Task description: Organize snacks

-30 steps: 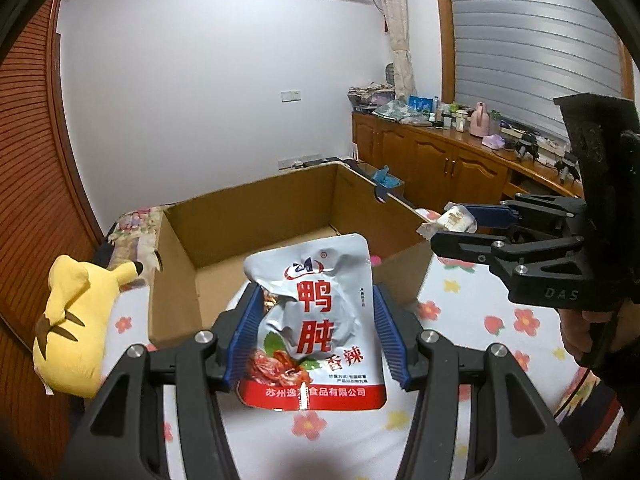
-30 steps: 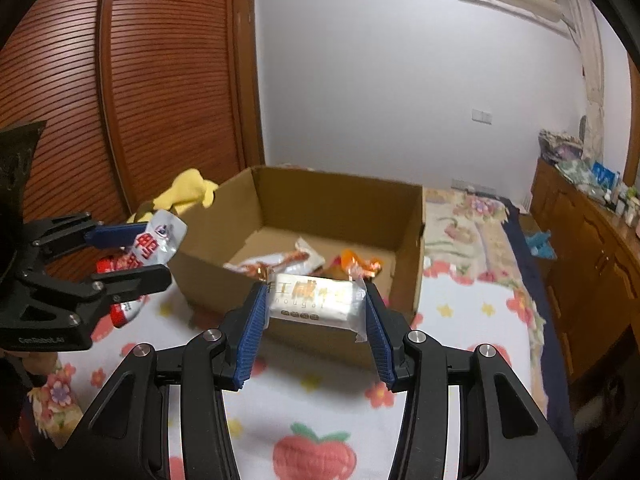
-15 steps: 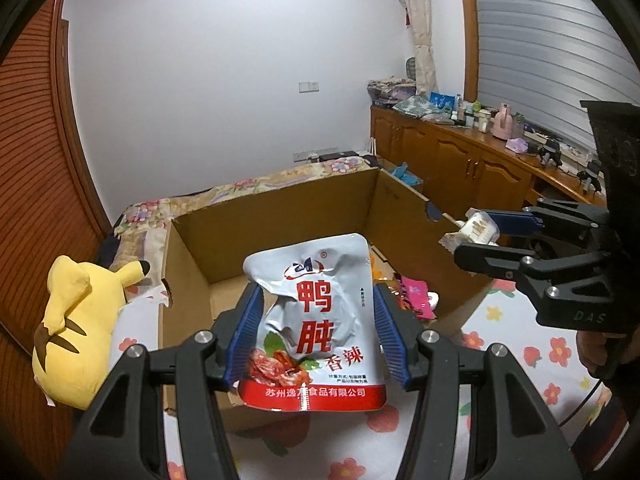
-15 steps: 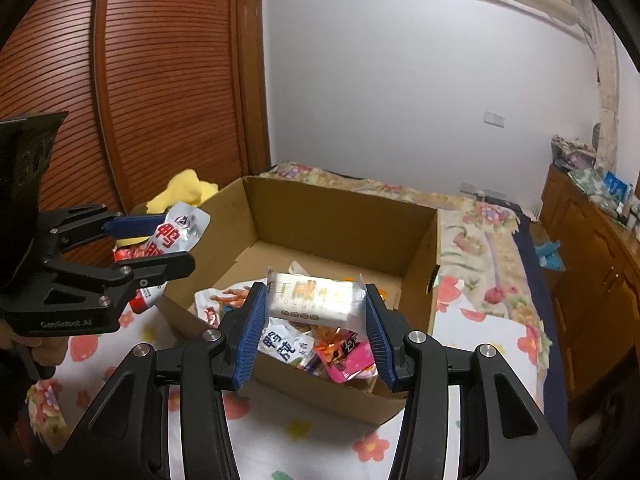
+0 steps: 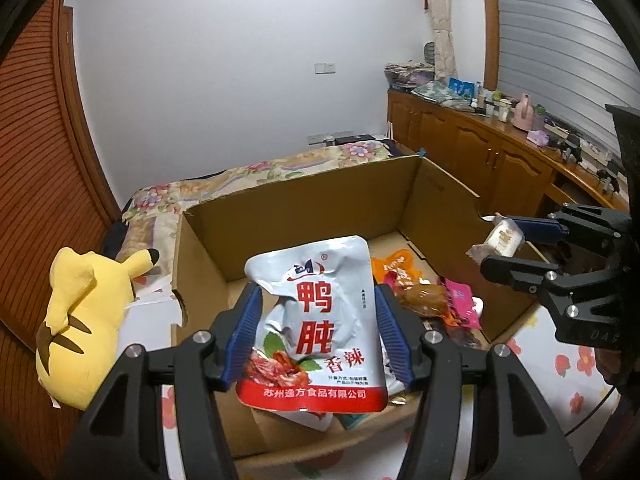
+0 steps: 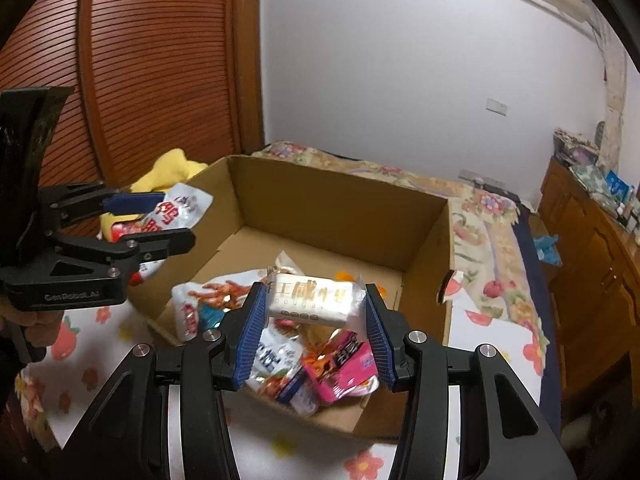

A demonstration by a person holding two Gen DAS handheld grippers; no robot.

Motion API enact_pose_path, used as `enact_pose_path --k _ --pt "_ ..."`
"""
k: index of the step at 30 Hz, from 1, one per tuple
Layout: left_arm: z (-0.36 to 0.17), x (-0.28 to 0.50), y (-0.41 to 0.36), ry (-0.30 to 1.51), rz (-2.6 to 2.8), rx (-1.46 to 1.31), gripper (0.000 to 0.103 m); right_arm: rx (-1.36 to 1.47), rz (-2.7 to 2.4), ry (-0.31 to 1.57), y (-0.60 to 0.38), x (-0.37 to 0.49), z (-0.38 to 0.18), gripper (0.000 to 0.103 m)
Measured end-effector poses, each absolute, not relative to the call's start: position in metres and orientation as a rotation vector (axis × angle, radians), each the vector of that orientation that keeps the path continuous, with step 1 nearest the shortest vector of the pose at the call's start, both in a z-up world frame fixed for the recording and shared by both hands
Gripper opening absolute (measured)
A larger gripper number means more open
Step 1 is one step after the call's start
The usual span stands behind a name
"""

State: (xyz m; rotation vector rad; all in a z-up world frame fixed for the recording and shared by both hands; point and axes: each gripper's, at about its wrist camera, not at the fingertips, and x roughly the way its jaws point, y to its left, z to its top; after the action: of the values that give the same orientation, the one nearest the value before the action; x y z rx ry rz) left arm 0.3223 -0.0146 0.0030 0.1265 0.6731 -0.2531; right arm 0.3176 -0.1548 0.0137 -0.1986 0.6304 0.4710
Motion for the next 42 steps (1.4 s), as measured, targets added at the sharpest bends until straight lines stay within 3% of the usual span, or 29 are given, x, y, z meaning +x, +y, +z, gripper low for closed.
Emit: enact_pose_path --k 13,26,34,42 --pt "0.008 0.334 0.008 0.642 -0.228 0.097 0.065 -0.198 0.457 0.673 -0.136 0.367 0.023 0.050" --pt "0.006 0.338 0.025 0.606 -0.203 0.071 0.073 -0.179 0.419 0.683 -0.129 0.381 0.023 0.068" --pt "0.002 0.332 0.028 0.576 -0.162 0.051 0.073 -0.161 0.417 0.625 -0.132 0.367 0.024 0.072" --pt "0.005 0.310 0.026 0.533 -0.146 0.036 0.074 -0.172 0.390 0.536 -0.137 0.335 0.028 0.085"
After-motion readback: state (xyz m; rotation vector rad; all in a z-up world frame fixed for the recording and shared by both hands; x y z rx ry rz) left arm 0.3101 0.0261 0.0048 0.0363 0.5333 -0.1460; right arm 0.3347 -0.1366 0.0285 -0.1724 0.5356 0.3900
